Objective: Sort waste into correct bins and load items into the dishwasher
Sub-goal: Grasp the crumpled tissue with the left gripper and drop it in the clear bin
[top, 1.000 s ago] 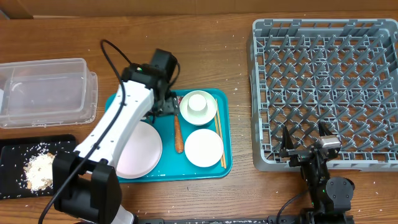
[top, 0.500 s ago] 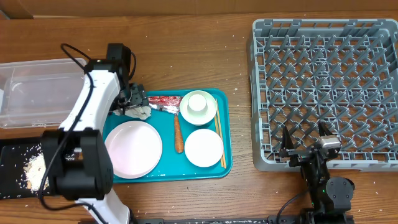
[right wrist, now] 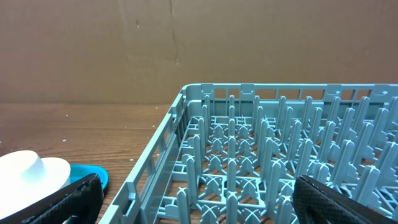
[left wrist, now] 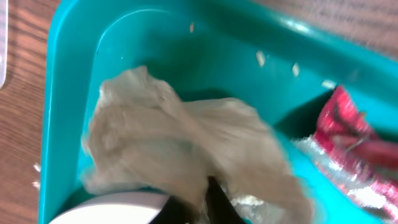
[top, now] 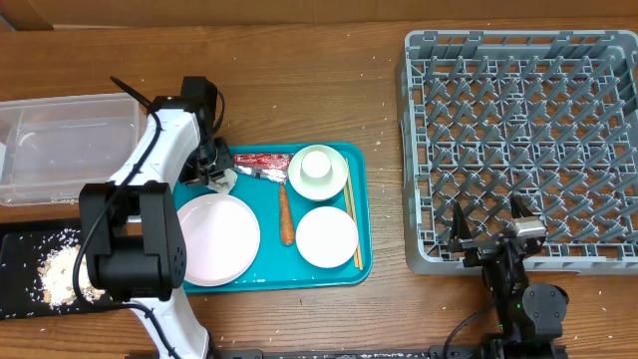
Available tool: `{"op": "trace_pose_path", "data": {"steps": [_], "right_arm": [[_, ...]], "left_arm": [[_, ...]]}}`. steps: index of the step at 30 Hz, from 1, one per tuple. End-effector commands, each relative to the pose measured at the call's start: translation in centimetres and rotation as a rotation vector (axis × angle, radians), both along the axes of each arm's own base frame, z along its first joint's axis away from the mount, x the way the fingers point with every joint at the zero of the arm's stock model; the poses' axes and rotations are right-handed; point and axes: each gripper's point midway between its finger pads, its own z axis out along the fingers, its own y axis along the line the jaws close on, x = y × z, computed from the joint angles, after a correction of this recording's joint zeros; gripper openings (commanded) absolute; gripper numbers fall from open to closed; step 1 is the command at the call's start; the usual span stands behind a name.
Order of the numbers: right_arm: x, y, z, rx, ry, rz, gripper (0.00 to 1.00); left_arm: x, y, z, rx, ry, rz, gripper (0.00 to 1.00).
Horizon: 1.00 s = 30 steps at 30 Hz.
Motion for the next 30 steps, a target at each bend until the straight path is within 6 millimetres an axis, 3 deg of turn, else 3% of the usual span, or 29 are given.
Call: {"op": "trace_pose_path", "data": {"steps": [1,8,13,17,23,24,25,26,27,30], "right_arm": [[0.0,0.0,-0.1,0.003,-0.007,0.001,1.00],[0.0,0.0,-0.1,0.003,-0.007,0.001,1.00],[0.0,0.0,-0.1,0.003,-0.007,0.001,1.00],[0.0,0.0,-0.1,0.003,-0.007,0.001,1.00],[0.0,0.0,-0.1,0.003,-0.007,0.001,1.00],[0.0,0.0,-0.1,0.003,-0.007,0.001,1.00],[0.0,0.0,-0.1,0.003,-0.007,0.001,1.00],[0.0,0.0,-0.1,0.003,-0.007,0.001,1.00],[0.0,0.0,-0.1,0.003,-0.007,0.001,1.00],[0.0,0.0,-0.1,0.003,-0.007,0.001,1.00]], "left_arm": [[1.3,0.0,2.9,-0.010,-0.050,0.013,0.04],[4.0,0.2,12.3,0.001,-0.243,0.011,0.04],[5.7,3.5,17.7,0.161,-0.418,0.059,0.04],[6.5,8.0,19.0,0.291,-0.484,0.155,0.04],[6.1,15.0,18.8,0.360,-0.501,0.309,0.09],[5.8,15.9,18.7,0.363,-0.497,0.334,0.14],[5.4,16.7,18.7,0.361,-0.495,0.360,0.30],[5.0,17.3,18.5,0.348,-0.490,0.380,0.83],[4.8,17.6,18.3,0.332,-0.486,0.389,1.00],[4.2,17.4,17.3,0.211,-0.466,0.402,1.00]]}}
